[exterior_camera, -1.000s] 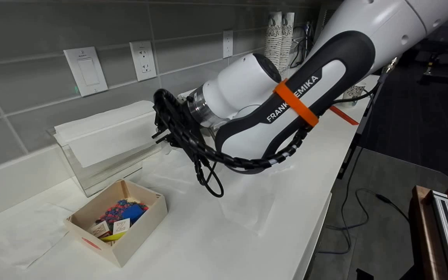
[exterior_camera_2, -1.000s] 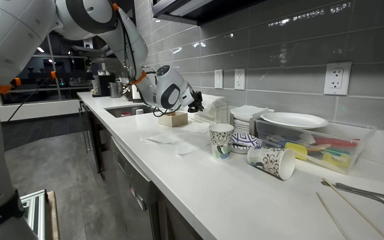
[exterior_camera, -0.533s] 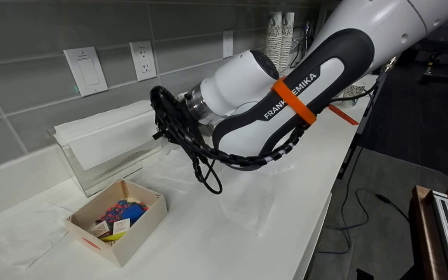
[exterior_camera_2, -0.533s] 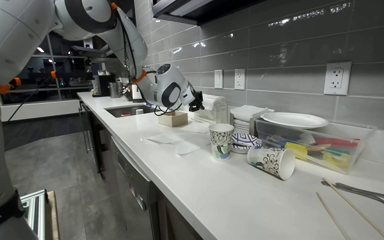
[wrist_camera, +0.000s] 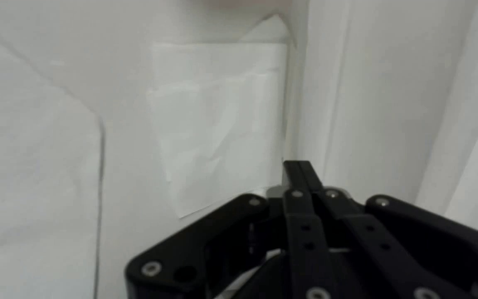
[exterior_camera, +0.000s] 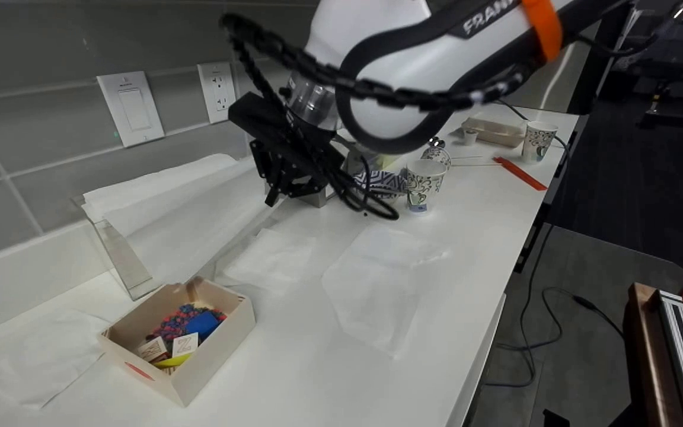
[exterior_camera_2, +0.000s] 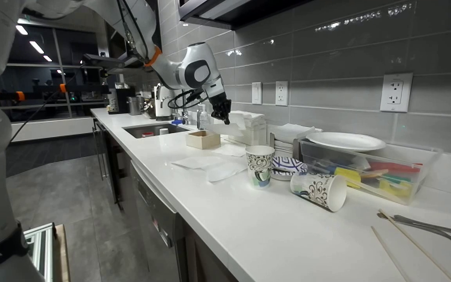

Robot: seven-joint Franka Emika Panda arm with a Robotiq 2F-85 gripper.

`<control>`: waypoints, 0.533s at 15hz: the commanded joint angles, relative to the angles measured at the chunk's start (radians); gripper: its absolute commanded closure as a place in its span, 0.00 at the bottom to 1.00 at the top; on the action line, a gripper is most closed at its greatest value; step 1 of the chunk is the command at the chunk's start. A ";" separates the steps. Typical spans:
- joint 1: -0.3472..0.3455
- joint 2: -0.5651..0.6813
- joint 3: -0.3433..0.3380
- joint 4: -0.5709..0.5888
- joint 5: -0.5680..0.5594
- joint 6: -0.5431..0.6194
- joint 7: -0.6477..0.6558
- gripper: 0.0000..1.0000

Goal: Remove one napkin from the holder.

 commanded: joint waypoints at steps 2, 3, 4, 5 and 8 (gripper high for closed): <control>-0.121 -0.129 0.124 -0.001 -0.075 -0.379 -0.001 1.00; -0.146 -0.142 0.145 0.021 -0.079 -0.469 -0.006 1.00; -0.170 -0.148 0.164 0.051 -0.077 -0.558 -0.010 1.00; -0.192 -0.153 0.177 0.076 -0.079 -0.644 -0.011 1.00; -0.238 -0.160 0.188 0.155 -0.086 -0.886 -0.028 1.00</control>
